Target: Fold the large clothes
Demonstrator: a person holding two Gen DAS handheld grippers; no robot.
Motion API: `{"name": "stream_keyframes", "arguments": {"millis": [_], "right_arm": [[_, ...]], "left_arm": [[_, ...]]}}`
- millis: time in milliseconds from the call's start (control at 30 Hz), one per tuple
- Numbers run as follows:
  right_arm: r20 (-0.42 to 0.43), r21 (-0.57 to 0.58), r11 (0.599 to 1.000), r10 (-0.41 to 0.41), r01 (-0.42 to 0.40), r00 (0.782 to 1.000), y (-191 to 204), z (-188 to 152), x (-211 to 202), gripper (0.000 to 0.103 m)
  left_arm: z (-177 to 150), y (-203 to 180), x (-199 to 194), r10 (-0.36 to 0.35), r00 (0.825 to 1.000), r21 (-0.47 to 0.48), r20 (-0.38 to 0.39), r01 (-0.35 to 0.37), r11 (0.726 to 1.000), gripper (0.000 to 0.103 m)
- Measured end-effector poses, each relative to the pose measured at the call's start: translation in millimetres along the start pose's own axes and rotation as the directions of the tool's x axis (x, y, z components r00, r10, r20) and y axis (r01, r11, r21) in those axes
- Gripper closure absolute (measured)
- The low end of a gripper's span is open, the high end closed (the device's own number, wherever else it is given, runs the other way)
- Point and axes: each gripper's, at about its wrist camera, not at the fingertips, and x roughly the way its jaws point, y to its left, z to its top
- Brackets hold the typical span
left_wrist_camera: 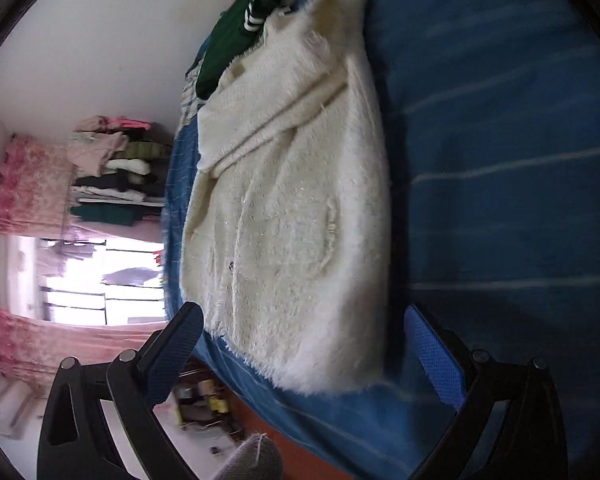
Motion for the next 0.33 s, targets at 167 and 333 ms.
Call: {"name": "stream_keyframes", "arguments": {"millis": [167,333], "right_arm": [[0.004,-0.02,0.999,0.027,-0.027,1.0,16,11,-1,0.032],[-0.01,-0.105,0.965,0.242,-0.242,0.97,59,43,11,0.024]], "left_arm": [[16,-6,61,0.106,0.987,-0.083,-0.12,-0.117,0.99,0.0],[24,31,85,0.04,0.987,-0.256,-0.158,-0.08,0.964,0.049]]}}
